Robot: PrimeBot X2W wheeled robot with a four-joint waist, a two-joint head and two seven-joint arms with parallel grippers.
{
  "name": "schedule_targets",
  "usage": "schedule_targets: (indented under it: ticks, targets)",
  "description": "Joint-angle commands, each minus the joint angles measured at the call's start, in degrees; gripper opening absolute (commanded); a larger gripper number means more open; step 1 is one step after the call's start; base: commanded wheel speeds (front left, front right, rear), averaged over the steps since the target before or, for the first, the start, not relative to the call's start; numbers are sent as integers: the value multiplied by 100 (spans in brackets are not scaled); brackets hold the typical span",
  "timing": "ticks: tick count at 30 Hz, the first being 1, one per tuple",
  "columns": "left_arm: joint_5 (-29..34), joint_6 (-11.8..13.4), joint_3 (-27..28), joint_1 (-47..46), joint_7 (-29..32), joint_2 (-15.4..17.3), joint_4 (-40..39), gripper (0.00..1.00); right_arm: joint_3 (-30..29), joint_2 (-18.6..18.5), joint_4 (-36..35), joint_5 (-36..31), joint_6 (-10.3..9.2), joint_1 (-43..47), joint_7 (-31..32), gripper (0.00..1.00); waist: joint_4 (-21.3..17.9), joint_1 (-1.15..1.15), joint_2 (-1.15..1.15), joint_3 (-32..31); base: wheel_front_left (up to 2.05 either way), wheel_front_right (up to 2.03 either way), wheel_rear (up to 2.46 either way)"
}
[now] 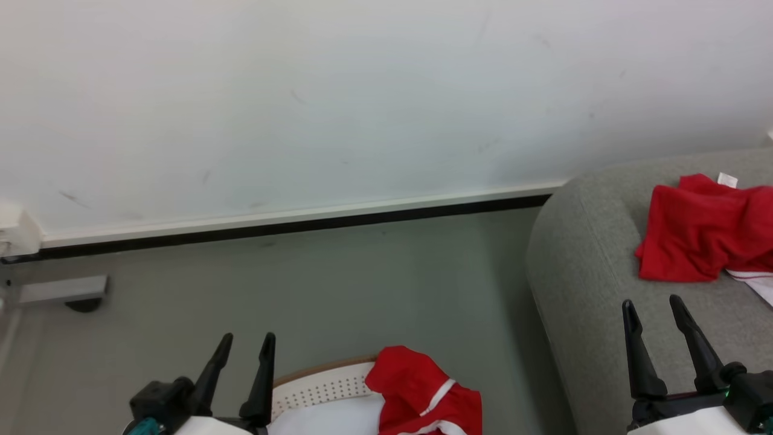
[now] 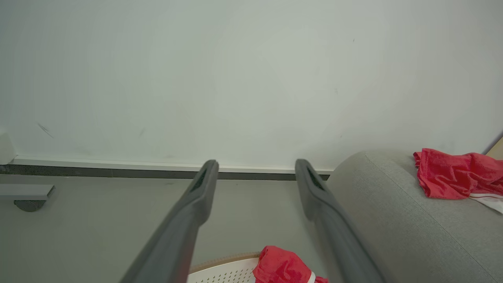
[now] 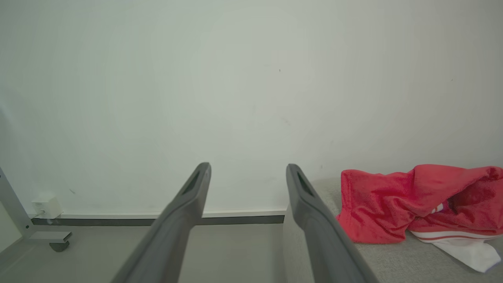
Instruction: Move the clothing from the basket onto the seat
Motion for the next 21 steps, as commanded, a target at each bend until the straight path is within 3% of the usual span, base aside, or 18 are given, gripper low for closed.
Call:
schedule_targets:
  ticks: [1,21]
  targets:
    - [-70,11,-67,-117,-1,98,123,100,-8,-17,-32,-43,-13,-119,-17,100,-162,0,0,162,0,0,0]
    - [-1202,10,-2399,-1908,560,1346,2177,100,-118,327,-677,-255,-13,-909,-9,100,-1255,0,0,2026,0,0,0]
